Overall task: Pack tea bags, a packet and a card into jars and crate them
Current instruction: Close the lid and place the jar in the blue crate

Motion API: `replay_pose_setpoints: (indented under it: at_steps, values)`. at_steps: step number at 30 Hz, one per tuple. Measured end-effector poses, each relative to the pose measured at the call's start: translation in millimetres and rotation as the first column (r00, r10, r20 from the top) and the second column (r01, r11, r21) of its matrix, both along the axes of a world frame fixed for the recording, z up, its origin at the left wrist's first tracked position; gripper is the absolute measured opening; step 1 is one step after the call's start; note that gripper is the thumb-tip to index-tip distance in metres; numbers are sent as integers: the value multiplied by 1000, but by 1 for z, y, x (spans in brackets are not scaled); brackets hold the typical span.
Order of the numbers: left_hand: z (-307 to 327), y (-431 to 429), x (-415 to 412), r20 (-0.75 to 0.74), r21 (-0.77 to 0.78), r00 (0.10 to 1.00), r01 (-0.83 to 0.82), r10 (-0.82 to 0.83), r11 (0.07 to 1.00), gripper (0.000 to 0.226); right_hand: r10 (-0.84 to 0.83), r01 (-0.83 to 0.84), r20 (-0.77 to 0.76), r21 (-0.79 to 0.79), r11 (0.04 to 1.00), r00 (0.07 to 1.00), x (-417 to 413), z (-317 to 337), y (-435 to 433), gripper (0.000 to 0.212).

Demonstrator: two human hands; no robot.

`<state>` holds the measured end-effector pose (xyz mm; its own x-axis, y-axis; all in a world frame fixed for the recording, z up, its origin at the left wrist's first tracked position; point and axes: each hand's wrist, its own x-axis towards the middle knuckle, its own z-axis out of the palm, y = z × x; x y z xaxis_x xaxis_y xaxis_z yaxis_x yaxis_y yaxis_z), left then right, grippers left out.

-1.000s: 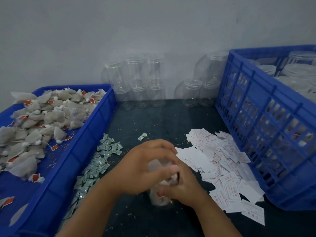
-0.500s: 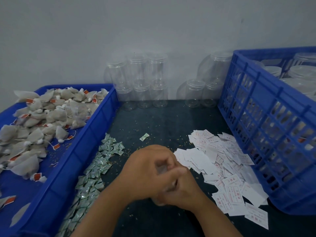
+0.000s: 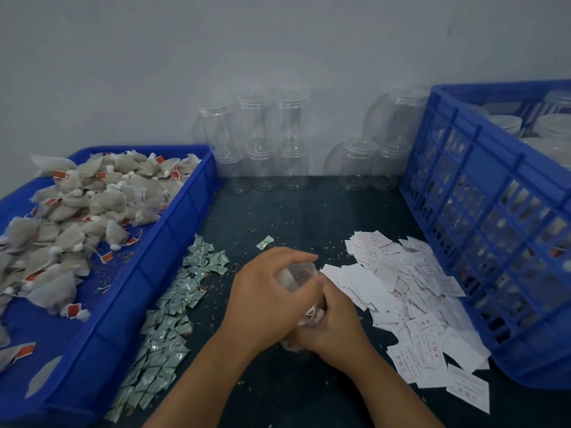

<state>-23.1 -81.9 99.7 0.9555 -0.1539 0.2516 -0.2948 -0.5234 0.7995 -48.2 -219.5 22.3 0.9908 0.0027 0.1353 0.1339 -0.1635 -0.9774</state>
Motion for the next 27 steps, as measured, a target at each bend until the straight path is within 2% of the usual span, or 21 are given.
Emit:
replay_pose_setpoints:
  at_steps: [3, 7, 11, 15, 18, 24, 25, 27]
  values:
    - [2, 4, 4, -22, 15, 998, 51, -51, 999, 34, 12, -12, -27, 7, 1000, 1000, 4, -2, 0, 52]
    - [4, 13, 5, -63, 55, 989, 136, -133, 989, 62, 59, -59, 16, -50, 997, 998, 7, -3, 2, 63]
    - [-2, 7, -4, -52, 82, 999, 8, -4, 997, 81, 21, -2, 145, -129, 992, 989, 6, 3, 5, 71]
    - [-6, 6, -11, -112, 54, 992, -43, 49, 998, 76, 13, 7, 144, -142, 990, 989, 1, -6, 2, 83]
    - [-4, 11, -9, -122, 101, 992, -19, 31, 995, 80, 59, -41, 96, -180, 983, 994, 5, -6, -1, 80]
    - [7, 22, -13, -149, 158, 984, 119, -96, 980, 85, 178, -165, 4, -363, 917, 984, 4, 18, -9, 89]
    - [10, 23, -14, -156, 168, 983, 124, -97, 978, 86, 200, -182, 5, -389, 903, 980, 1, 26, -11, 87]
    - [17, 21, -17, -159, 196, 982, 131, -101, 972, 88, 197, -158, 46, -438, 885, 979, -4, 44, -15, 68]
